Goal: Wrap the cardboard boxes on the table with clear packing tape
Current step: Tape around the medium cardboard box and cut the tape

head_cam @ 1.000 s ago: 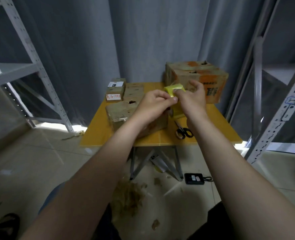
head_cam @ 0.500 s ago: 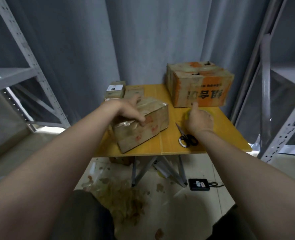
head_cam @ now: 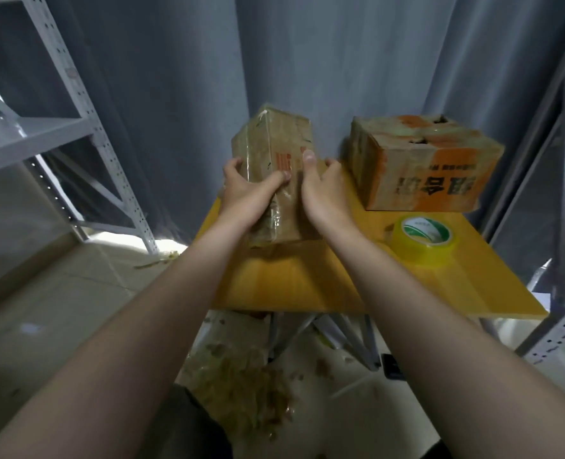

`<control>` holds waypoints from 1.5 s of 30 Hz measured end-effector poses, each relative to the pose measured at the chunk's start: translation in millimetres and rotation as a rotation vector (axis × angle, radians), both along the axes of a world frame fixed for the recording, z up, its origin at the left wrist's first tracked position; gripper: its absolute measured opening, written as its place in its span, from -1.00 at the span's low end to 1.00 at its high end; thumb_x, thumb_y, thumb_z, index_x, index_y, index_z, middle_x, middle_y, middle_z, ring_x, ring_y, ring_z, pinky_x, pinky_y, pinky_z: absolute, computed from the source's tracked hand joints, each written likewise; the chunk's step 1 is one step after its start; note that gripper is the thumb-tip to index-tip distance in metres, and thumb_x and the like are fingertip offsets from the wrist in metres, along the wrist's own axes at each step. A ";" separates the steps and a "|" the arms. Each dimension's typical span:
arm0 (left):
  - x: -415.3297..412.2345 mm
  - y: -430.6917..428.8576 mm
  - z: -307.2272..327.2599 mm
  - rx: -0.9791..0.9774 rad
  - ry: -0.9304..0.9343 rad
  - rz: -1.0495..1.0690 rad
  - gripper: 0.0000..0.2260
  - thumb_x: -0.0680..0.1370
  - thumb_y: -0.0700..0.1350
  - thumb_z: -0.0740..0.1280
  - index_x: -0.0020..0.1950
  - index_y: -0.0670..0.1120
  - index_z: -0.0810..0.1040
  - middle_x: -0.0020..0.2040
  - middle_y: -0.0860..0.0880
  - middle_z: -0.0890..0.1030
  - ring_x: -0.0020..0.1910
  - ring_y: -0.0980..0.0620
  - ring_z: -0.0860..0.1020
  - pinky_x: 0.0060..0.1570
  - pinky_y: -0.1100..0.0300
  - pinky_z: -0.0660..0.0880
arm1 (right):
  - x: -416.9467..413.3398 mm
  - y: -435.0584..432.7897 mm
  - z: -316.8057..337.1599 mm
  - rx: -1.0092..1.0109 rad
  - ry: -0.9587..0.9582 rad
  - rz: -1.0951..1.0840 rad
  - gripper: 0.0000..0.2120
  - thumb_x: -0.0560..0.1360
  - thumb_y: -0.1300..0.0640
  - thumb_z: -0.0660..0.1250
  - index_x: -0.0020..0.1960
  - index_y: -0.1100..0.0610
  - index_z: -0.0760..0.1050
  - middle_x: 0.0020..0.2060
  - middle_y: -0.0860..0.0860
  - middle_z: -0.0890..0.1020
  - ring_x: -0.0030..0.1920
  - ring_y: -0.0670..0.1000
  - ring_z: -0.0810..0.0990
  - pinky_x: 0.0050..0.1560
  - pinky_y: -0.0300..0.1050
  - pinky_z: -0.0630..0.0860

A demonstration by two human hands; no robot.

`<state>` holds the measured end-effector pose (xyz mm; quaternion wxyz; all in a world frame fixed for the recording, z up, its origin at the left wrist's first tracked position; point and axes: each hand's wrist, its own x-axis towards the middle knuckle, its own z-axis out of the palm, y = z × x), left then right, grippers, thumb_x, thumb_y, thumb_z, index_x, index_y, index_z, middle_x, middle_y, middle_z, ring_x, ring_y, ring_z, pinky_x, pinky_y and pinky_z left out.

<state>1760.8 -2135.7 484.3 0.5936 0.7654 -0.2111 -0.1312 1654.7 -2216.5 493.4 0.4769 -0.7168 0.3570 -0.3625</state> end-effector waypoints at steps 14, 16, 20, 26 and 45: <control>25.3 -20.1 -35.0 -0.104 0.258 0.031 -0.18 0.17 0.44 0.48 0.33 0.24 0.28 0.31 -0.09 0.54 0.19 -0.14 0.61 0.20 -0.13 0.59 | 49.4 -3.9 -40.0 -0.584 0.277 -0.264 -0.46 0.68 -0.28 0.01 0.43 0.10 0.28 0.22 0.13 0.54 0.13 0.24 0.59 0.08 0.16 0.47; 26.9 -18.9 -35.4 -0.115 0.241 0.028 -0.21 0.19 0.41 0.48 0.33 0.21 0.31 0.27 -0.06 0.58 0.18 -0.12 0.63 0.19 -0.13 0.60 | 50.7 -9.8 -39.8 -0.616 0.275 -0.269 -0.53 0.69 -0.22 0.06 0.40 0.11 0.29 0.18 0.13 0.55 0.05 0.26 0.62 -0.07 0.11 0.49; 26.5 -12.7 -33.0 -0.144 0.212 -0.014 -0.21 0.26 0.34 0.47 0.39 0.10 0.32 0.21 0.02 0.63 0.11 -0.03 0.67 0.16 -0.09 0.62 | 46.7 -22.7 -37.0 -0.601 0.253 -0.245 -0.71 0.72 -0.04 0.09 0.35 0.09 0.26 0.18 0.12 0.60 0.04 0.31 0.62 -0.17 0.05 0.35; 29.2 -6.2 -34.2 -0.148 0.247 -0.054 -0.40 0.55 0.13 0.46 0.47 0.02 0.26 0.18 0.03 0.61 -0.03 0.10 0.68 -0.36 0.30 0.57 | 39.3 -41.3 -43.3 -0.640 0.026 -0.221 -0.79 0.69 0.11 0.10 0.31 0.10 0.33 -0.18 0.07 0.63 -0.22 0.15 0.61 -0.25 0.01 0.39; 7.1 -28.1 -16.2 -0.253 0.087 -0.038 -0.73 0.70 -0.12 0.27 0.36 -0.03 0.29 0.05 0.06 0.59 -0.02 0.07 0.65 -0.08 0.14 0.61 | 10.3 -59.7 -30.4 0.126 -0.053 0.120 -0.52 0.66 -0.35 -0.01 0.27 -0.03 0.40 0.23 -0.03 0.56 0.27 0.03 0.53 0.20 -0.01 0.41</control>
